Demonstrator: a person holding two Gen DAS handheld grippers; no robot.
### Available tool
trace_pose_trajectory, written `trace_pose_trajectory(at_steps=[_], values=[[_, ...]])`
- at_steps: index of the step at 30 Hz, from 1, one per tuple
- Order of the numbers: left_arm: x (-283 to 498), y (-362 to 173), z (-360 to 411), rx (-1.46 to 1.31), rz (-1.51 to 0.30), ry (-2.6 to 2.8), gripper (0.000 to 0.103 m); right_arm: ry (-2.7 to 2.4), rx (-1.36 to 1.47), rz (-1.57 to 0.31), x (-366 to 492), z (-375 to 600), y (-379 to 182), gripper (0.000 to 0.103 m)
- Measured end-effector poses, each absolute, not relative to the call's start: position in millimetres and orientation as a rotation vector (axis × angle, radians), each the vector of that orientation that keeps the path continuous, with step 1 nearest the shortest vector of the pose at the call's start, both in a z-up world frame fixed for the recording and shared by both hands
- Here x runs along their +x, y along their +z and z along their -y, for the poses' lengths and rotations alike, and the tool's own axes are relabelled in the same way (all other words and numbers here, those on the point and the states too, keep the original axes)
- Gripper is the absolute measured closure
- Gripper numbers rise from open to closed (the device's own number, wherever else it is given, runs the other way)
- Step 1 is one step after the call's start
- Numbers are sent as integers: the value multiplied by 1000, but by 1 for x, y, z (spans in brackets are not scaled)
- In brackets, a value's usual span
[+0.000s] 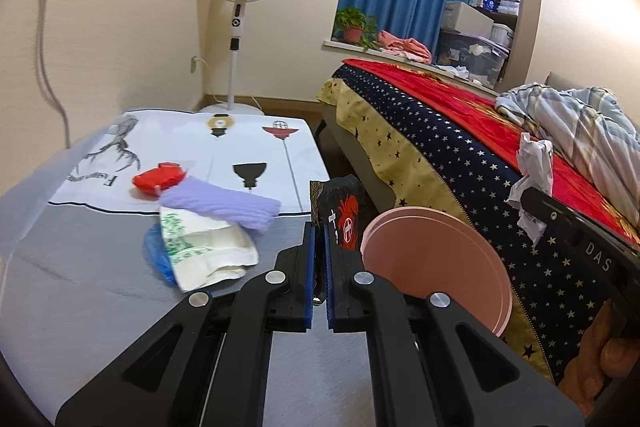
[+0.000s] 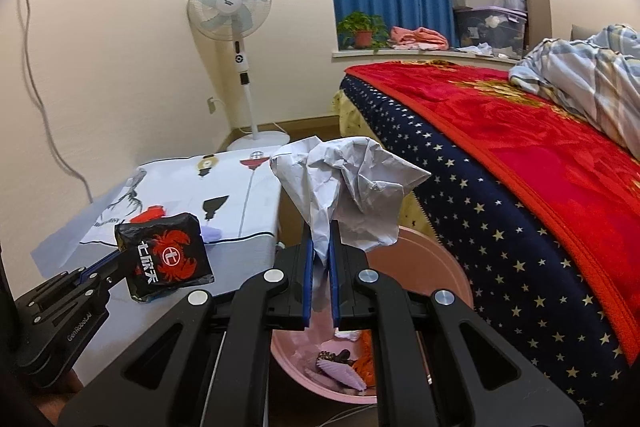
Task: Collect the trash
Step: 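Carry the packet in the left tool and white paper in the right tool over the bin, then open the left tool over the bin while the right tool drops the white paper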
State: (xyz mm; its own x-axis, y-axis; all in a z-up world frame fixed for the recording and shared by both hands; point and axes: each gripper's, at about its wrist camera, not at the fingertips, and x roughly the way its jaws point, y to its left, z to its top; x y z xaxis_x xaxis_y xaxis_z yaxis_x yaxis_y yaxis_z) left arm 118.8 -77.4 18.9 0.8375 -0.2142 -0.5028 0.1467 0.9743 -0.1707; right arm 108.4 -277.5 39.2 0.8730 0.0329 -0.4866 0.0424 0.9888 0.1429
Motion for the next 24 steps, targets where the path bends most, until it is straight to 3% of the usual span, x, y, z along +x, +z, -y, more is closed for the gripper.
trace_pose_trajectory(at_steps=[24], values=[[148, 0, 139, -114, -577, -283, 99, -103, 189, -544, 119, 307, 26, 96]])
